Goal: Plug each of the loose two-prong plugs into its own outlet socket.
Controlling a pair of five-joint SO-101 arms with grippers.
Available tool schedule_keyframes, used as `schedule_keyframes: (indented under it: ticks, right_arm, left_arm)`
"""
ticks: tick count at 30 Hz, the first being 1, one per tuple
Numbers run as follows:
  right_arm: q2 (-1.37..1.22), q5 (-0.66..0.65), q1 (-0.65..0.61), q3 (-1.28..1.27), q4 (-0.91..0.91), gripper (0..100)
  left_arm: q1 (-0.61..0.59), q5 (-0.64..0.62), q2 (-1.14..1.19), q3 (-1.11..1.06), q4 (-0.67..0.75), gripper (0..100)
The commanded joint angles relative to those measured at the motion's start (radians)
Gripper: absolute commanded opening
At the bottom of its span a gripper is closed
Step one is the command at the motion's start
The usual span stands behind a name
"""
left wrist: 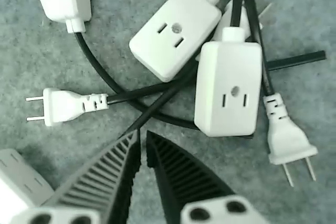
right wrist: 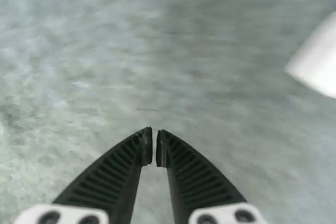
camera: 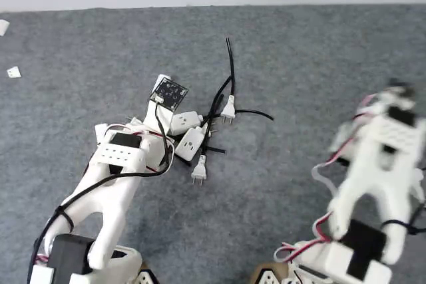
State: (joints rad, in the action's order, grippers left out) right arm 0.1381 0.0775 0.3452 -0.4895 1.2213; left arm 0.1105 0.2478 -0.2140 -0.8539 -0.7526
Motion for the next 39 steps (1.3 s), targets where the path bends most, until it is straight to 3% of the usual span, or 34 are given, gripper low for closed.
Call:
schedule_keyframes:
  ticks: [1, 6, 16, 24, 28, 39]
  right_arm:
    - [0.067, 0.003, -0.133, -0.242, -0.329, 0.9]
    - [0.041, -0.011, -0.214, -0.256, -0.323, 0.9]
    - [-0.021, -0.012, -0.199, -0.213, -0.289, 0.9]
    - [-0.021, -0.012, -0.2, -0.213, -0.298, 0.9]
    - [-0.021, -0.014, -0.199, -0.213, -0.298, 0.9]
    - [-0.054, -0.014, -0.2, -0.183, -0.298, 0.9]
  left_arm:
    - [0.058, 0.008, -0.06, 0.016, 0.028, 1]
    - [0.13, -0.003, 0.038, 0.076, 0.054, 1]
    - [0.097, -0.112, 0.422, 0.484, -0.186, 1]
    - [0.236, -0.077, 0.313, 0.367, -0.186, 1]
    - [0.342, -0.08, 0.256, 0.274, -0.092, 1]
    - [0.463, -0.081, 0.233, 0.282, -0.029, 1]
